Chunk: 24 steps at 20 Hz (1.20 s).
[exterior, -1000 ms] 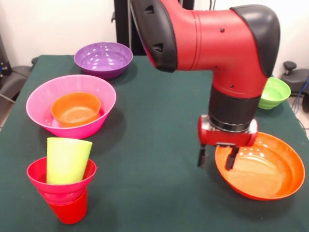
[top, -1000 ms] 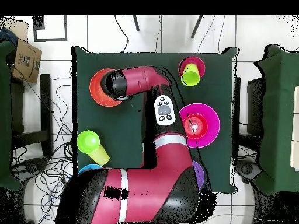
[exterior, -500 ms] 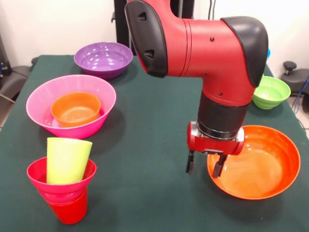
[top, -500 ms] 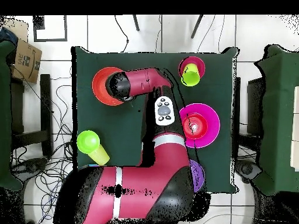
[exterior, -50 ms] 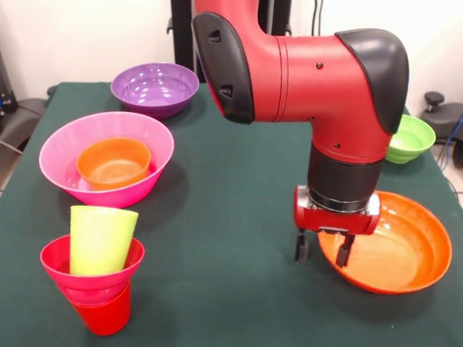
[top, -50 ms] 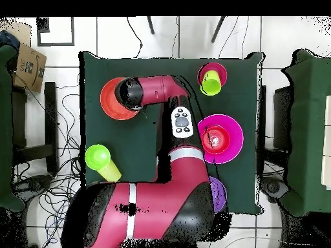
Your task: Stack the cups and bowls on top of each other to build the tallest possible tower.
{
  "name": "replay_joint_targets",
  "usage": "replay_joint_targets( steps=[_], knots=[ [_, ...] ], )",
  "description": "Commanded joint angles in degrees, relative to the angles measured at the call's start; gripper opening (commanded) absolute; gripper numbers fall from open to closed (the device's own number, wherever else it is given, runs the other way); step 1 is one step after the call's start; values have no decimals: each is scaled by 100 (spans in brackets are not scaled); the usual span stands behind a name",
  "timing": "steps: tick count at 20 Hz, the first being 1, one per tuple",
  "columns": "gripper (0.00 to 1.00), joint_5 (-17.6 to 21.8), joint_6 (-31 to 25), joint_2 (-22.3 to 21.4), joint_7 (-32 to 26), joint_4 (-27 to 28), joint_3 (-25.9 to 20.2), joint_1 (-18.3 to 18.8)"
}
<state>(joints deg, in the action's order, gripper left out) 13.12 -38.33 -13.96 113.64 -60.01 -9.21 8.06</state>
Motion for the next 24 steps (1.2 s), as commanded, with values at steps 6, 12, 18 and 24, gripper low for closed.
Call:
replay_joint_targets(
  steps=[6, 12, 18, 24],
  knots=[
    [100, -828, -1224, -56, -747, -733, -1343, 461],
    [100, -822, -1196, -81, -980, -826, -1561, 603],
    [100, -455, -823, -82, -888, -861, -1448, 575],
    [100, -243, -550, -53, -868, -977, -1342, 541]
  ],
)
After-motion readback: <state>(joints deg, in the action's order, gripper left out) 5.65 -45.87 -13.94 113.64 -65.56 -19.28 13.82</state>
